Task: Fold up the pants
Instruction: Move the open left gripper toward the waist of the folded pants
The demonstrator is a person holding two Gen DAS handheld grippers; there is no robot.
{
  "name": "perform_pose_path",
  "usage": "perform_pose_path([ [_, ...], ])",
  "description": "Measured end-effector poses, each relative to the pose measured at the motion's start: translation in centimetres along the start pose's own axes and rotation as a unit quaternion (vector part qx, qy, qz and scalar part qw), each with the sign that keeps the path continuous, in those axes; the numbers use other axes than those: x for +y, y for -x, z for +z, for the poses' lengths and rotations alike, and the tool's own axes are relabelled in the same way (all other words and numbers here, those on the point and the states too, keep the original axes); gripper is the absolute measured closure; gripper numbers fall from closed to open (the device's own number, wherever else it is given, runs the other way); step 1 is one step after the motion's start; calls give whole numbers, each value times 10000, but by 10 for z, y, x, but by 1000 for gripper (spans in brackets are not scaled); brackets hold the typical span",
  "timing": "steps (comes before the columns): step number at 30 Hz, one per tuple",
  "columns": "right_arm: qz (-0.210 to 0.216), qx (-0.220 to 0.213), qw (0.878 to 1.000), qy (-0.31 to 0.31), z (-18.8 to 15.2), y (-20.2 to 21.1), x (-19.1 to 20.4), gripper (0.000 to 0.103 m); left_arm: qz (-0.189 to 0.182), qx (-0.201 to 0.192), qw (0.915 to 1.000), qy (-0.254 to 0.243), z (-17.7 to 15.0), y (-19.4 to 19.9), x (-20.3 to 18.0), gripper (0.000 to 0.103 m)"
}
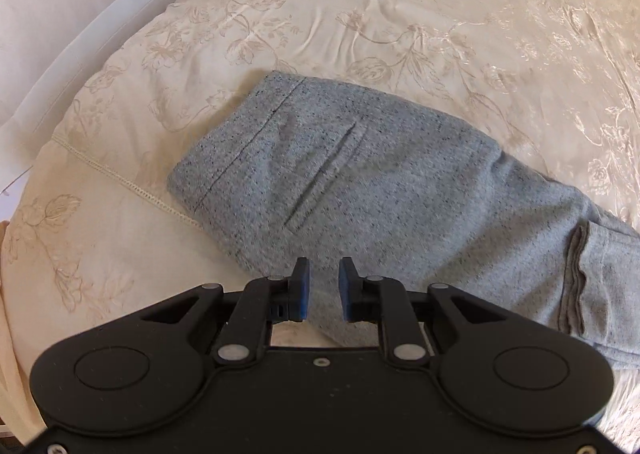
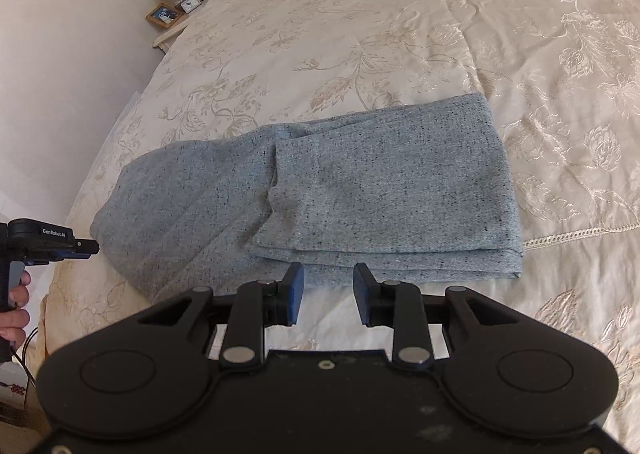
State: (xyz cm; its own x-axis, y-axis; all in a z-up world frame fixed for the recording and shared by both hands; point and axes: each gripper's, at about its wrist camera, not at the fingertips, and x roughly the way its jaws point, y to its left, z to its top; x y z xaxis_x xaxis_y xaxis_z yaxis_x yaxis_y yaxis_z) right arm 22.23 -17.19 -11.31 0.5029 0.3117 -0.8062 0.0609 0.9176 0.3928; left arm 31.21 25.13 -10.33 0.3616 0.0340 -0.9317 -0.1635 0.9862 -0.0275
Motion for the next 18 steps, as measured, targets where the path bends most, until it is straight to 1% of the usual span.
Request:
perform_pose_path([
  [1,15,-23,10000,-69,1,-4,7,72,-64,63,10000,37,7,-7,7,76],
  [2,19,-21,9999,-146,2,-10,16,72,-99,109,9999,83,12,-14,14,70],
  [3,7,16,9998,-208,4,-17,24,72,-137,120,9998,96,17,-19,19,68],
  [8,-49,83,9991,-402,8,-49,63,72,-184,116,9996,151,36,-43,44,68],
  [10,-40,108,9990,-433,9,-58,78,72,-220,127,9995,188,40,-54,51,63],
  [11,-39,124,9990,-426,9,-62,85,72,-197,173,9995,176,39,-62,53,57],
  [13,-62,153,9991,-380,9,-70,99,72,-283,295,9992,28,36,-80,54,55],
  [15,-87,197,9991,-363,10,-78,109,72,-338,196,9990,-203,30,-90,52,54],
  [18,-114,250,9989,-373,10,-86,119,72,-280,-155,9982,-503,19,-89,47,53],
])
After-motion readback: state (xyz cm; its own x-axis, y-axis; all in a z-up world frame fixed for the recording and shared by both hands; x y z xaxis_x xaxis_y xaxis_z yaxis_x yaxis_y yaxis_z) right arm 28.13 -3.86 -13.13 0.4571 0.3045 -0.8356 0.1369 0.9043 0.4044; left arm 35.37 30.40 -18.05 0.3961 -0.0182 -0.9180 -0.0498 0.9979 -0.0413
